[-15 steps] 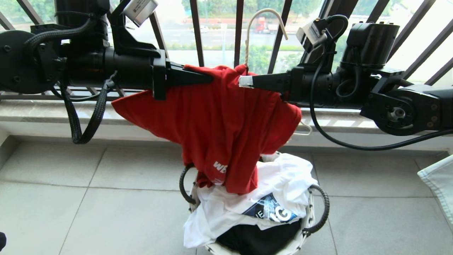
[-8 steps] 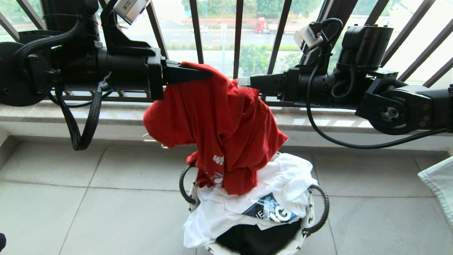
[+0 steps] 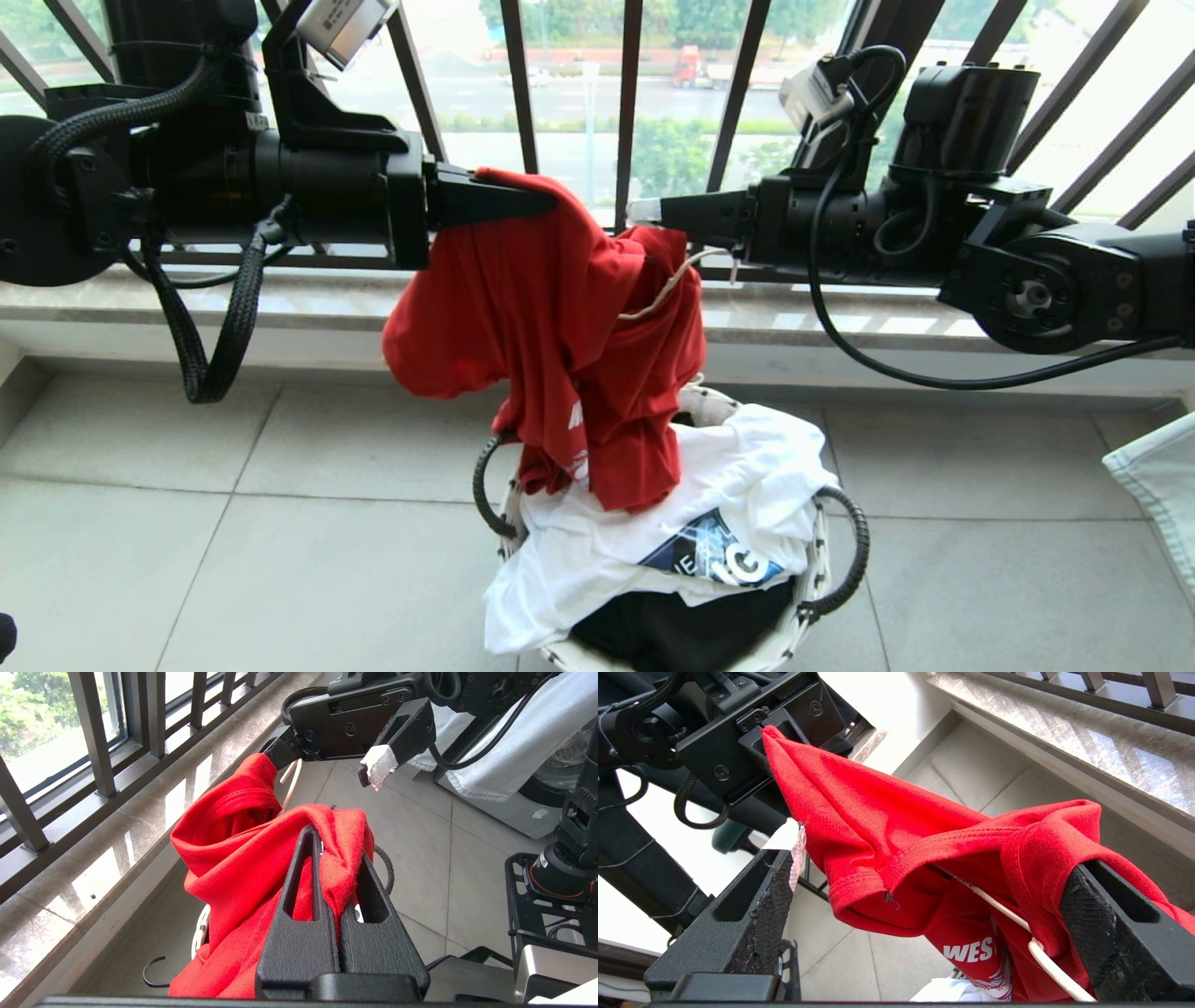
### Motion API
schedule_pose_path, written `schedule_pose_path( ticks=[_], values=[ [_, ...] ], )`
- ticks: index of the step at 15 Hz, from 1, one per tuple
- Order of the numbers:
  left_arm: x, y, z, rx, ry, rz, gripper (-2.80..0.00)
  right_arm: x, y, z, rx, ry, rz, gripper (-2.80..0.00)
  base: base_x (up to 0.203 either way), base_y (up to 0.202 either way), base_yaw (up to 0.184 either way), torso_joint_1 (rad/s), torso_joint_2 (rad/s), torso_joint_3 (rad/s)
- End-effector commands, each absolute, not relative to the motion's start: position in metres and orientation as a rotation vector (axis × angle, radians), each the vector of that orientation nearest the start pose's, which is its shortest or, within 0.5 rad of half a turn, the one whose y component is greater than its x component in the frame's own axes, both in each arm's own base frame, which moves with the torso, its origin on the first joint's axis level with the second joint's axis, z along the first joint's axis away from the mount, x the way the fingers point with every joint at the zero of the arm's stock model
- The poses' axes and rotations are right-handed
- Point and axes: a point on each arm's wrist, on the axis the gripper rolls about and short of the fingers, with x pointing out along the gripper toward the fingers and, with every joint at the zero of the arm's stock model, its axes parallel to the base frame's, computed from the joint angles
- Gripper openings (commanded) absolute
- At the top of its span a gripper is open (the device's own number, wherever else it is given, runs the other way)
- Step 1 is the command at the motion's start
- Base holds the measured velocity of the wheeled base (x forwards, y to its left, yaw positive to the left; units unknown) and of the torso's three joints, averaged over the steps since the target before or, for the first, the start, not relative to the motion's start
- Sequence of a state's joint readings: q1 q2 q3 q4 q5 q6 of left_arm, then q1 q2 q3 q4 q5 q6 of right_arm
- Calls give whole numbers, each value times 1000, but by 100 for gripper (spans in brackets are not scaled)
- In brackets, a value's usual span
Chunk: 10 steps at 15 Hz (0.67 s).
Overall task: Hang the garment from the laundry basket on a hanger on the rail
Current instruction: Hang the clothes on the clothes rack
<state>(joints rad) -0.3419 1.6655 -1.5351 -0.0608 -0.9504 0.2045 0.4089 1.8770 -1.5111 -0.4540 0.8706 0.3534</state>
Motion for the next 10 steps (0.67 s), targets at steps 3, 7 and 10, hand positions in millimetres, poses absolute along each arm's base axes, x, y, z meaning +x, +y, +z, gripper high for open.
schedule_pose_path(
  ticks=[3,7,10],
  values=[
    [282,-120,343,153,-58,-1300,-280,339,165,304,284,119,1247,0,0,0,0,0,0,0],
    [282,-120,337,151,-42,-1301,-280,348,159,303,261,85,1172,0,0,0,0,0,0,0],
    [280,-119,339,155,-49,-1299,-280,351,151,298,195,64,1148,0,0,0,0,0,0,0]
  ],
)
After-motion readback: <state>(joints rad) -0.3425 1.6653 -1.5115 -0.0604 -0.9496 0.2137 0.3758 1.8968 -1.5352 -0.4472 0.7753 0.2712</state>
